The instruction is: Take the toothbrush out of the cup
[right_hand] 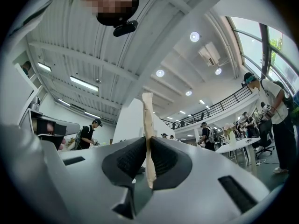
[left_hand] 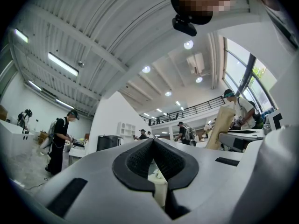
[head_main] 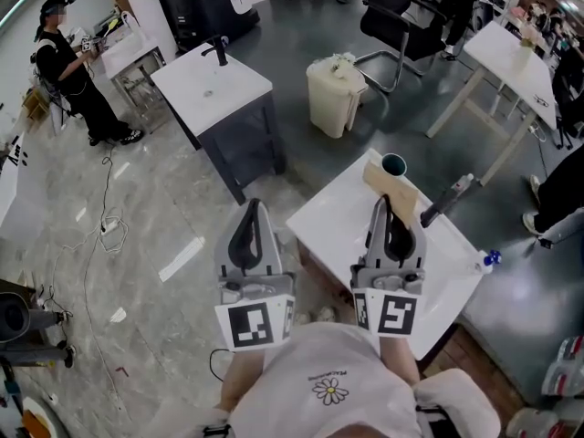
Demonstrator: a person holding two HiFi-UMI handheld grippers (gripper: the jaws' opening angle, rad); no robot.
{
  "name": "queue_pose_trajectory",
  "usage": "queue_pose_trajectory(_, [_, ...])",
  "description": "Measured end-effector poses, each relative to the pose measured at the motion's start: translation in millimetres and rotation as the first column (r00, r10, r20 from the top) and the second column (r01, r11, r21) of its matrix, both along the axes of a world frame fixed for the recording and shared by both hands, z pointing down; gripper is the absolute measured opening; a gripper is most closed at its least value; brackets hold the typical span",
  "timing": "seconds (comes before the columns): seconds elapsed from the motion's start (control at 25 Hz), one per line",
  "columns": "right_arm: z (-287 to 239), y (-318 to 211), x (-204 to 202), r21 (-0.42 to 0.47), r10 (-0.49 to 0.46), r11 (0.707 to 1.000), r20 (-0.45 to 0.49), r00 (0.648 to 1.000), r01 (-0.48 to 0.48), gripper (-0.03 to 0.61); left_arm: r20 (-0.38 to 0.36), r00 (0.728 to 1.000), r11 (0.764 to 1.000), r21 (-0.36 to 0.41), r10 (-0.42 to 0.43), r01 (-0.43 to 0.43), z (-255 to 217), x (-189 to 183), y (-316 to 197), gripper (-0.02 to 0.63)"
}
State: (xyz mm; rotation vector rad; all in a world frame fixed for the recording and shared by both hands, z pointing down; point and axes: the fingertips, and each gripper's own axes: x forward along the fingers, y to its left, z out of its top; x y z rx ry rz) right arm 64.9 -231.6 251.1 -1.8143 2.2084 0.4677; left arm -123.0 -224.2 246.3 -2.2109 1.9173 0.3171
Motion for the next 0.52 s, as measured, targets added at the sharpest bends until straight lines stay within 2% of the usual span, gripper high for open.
queue_pose_trajectory(0.2, [-0.2, 0.6, -0.3, -0.001, 0.000, 1.000, -0.002, 1.000, 0.000, 0.031, 0.025, 1.000, 1.000, 0.012, -0.003, 0.003, -0.5, -1.5, 0.6, 0.015])
queue_pose_trajectory(0.52, [5.8, -0.7, -2.8, -0.007, -0.005, 1.000, 0.004, 1.000, 0.005, 0.032, 0.000, 1.000, 1.000, -0.002, -0.008, 0.008, 5.4, -5.2, 0.8, 0.015])
